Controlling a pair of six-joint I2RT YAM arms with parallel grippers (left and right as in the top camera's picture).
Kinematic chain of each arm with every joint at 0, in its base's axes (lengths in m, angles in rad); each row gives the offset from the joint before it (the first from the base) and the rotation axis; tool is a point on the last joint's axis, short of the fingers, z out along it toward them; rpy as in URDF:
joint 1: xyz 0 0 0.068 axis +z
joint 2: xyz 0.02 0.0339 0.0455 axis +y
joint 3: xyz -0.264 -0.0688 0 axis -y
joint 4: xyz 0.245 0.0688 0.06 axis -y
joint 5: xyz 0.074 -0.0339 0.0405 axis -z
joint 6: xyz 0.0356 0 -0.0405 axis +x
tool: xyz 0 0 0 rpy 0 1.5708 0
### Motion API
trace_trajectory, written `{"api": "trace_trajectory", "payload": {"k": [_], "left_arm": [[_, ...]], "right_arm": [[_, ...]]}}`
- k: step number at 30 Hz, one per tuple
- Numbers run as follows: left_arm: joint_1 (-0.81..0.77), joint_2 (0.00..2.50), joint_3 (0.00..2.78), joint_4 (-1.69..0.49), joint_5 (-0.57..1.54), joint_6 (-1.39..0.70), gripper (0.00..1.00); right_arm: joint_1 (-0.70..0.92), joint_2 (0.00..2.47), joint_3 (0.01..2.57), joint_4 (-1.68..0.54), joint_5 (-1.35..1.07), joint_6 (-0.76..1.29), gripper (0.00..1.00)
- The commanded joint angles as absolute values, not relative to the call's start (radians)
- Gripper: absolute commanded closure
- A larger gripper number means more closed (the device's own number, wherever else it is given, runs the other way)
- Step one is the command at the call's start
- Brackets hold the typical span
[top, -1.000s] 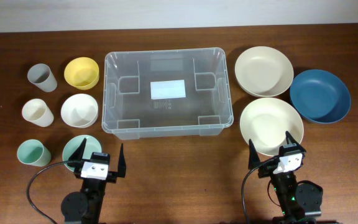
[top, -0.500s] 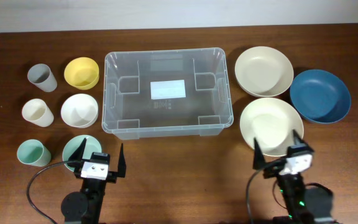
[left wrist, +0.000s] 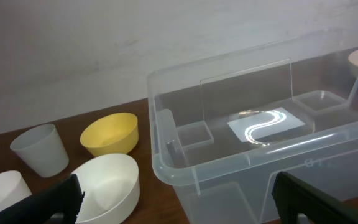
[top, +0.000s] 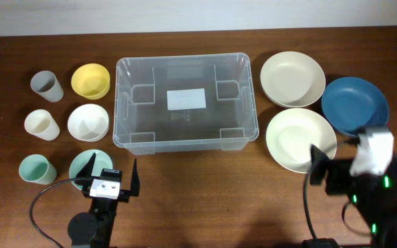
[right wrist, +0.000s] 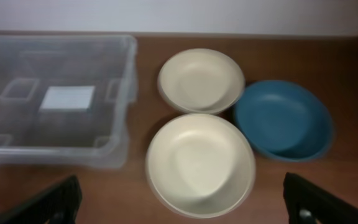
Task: Pack container
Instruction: 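Move the right gripper to the front edge of the cream bowl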
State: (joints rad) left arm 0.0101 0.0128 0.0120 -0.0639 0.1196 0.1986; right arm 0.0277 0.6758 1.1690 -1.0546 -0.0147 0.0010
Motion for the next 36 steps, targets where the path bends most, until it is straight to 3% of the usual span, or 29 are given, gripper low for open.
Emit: {"api": "trace_trajectory", "payload": {"k": [1,2,5,11,19,23,29,36], "left_arm": [[0.016,0.007,0.009,-0.068,0.119,0.208,0.0],[0.016,0.007,0.009,-0.068,0.119,0.208,0.0],[0.016,0.007,0.009,-0.068,0.119,0.208,0.0],[0.016,0.007,0.009,-0.068,0.119,0.208,0.0],[0.016,0.007,0.009,-0.068,0.119,0.208,0.0],[0.016,0.007,0.009,-0.068,0.119,0.208,0.0],[0.016,0.007,0.009,-0.068,0.119,0.208,0.0],[0.016,0.007,0.009,-0.068,0.119,0.208,0.0]], "right_arm": [[0.025,0.819,1.242,-1.086,-0.117,0.016,0.01],[0.025,0.848,1.244,-1.086,-0.09,0.022,0.01],[-0.016,0.942,1.244,-1.115,0.129,0.322,0.01],[-0.208,1.031,1.244,-1.202,0.123,0.556,0.01],[-0.395,1.172,1.198,-1.315,0.078,0.559,0.01],[-0.414,1.187,1.081,-1.183,0.028,0.559,0.01],[-0.422,1.187,0.889,-0.91,-0.252,0.496,0.01],[-0.442,1.187,0.742,-0.762,-0.277,0.495,0.01]]}}
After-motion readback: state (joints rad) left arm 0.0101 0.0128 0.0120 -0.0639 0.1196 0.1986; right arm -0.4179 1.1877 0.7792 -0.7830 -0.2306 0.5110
